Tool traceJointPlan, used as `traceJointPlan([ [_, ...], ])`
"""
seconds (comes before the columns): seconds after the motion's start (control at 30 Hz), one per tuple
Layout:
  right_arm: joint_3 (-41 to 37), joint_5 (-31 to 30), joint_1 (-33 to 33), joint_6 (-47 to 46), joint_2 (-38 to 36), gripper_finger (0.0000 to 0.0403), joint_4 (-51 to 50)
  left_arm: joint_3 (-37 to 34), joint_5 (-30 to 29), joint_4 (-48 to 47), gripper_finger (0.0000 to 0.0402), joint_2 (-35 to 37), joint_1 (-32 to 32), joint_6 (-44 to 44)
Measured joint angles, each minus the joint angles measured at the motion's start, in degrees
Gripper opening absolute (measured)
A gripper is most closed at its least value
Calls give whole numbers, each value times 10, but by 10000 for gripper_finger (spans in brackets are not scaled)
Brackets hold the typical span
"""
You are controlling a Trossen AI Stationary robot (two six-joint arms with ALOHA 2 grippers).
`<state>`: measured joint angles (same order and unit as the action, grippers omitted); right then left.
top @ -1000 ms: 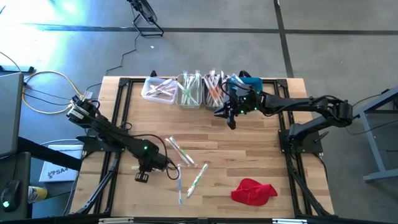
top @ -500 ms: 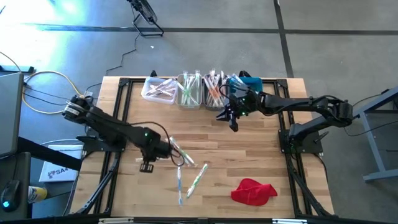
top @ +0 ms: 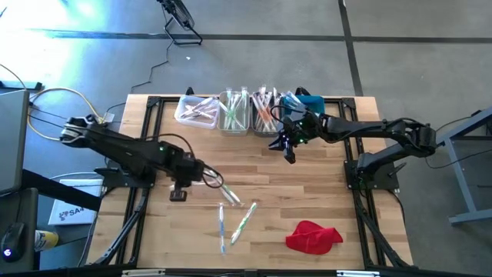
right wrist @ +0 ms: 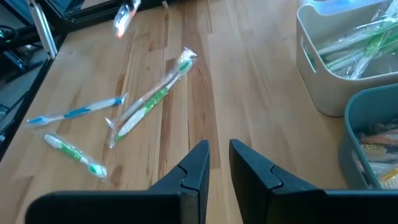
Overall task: Pick & Place Toothbrushes
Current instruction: Put the orange toothbrush into the dark green bin
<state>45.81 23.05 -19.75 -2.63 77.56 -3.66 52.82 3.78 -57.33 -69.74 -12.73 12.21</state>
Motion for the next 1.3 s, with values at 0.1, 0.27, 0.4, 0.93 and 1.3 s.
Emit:
traceJointPlan([
  [0.1, 0, 0, 0, 0, 0, 54, 0, 0, -25, -3, 3, 26, 0, 0],
  [0.27, 0, 0, 0, -1, 0, 54, 0, 0, -61, 1, 3, 67, 0, -2],
  [0.4, 0, 0, 0, -1, 0, 54, 0, 0, -88, 2, 2, 100, 0, -11],
  [0.93, 0, -1, 0, 14, 0, 54, 1, 0, -180, 54, 0, 194, 0, -75],
  [1.3, 0, 0, 0, 14, 0, 54, 49, 0, -218, 171, 0, 199, 0, -156],
])
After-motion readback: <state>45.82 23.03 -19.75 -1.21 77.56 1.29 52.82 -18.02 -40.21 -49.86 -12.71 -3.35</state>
